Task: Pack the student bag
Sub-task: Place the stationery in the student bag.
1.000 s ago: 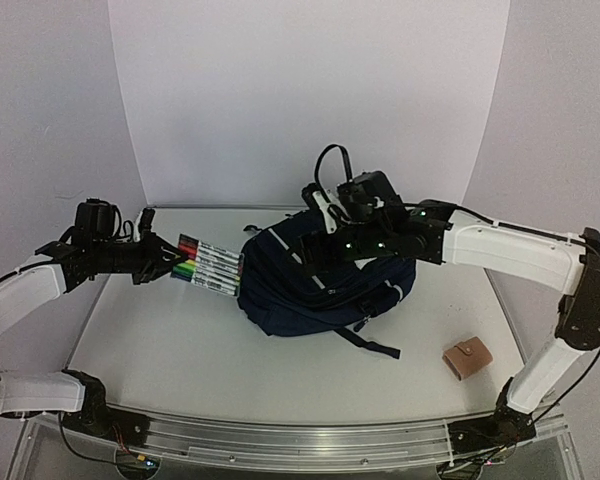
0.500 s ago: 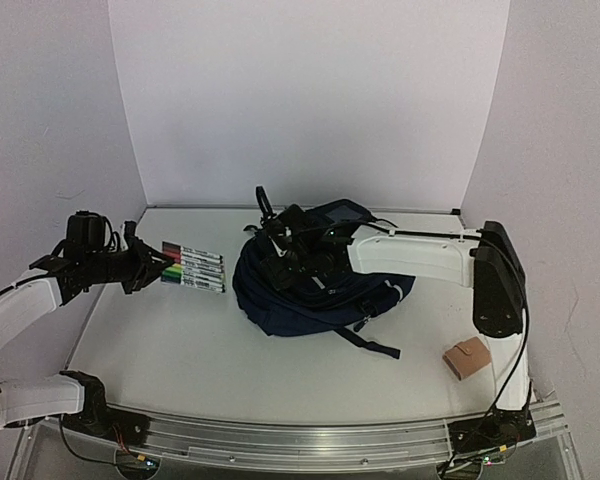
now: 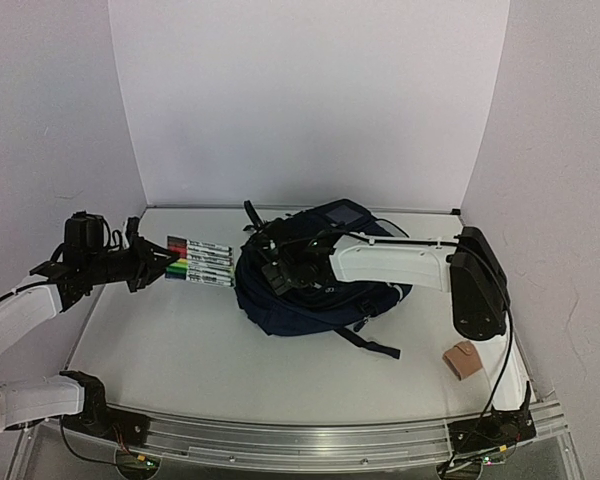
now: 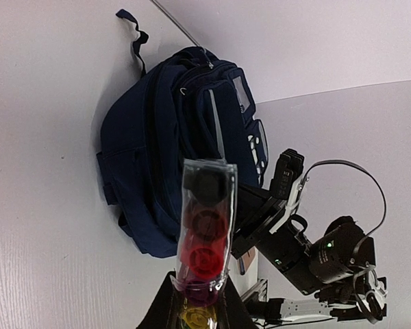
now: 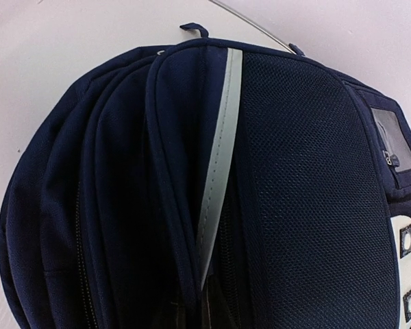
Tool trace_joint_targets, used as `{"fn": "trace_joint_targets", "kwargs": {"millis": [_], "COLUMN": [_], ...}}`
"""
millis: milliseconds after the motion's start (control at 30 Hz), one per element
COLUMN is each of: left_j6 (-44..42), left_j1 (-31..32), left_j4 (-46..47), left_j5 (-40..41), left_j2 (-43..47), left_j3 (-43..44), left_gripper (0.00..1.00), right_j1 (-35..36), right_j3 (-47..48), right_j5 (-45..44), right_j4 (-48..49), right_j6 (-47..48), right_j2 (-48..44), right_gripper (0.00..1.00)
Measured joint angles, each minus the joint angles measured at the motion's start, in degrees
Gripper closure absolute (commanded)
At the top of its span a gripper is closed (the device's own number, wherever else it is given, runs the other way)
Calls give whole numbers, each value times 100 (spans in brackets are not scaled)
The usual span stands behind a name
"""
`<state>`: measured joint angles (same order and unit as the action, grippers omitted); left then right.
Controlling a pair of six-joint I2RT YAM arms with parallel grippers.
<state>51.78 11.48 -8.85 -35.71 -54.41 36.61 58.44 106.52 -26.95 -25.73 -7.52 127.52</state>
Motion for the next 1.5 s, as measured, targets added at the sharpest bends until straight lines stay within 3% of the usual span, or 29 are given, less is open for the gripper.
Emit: {"fn": "trace_joint_targets", "kwargs": {"millis": [467, 700, 1033, 1500], "left_j6": [610, 965, 1133, 1380], "left_j1": [1081, 1498, 2149, 2405], "left_j4": [1153, 1977, 2806, 3532], "left_j5": [397, 615, 1157, 1340], "left_j2": [-899, -1746, -3159, -5300], "left_j3": [1, 127, 1245, 2641], "left_gripper": [100, 100, 100, 100], "right_j1": [-618, -612, -602, -527], "right_j3": [-124, -386, -699, -931], "right_j5": [912, 1360, 1673, 1758], "right_j4": [-129, 21, 251, 436], "right_j6": [-1062, -1432, -1920, -2125], "right_j2": [-1468, -1525, -1921, -2131], "right_gripper": [100, 100, 100, 100]}}
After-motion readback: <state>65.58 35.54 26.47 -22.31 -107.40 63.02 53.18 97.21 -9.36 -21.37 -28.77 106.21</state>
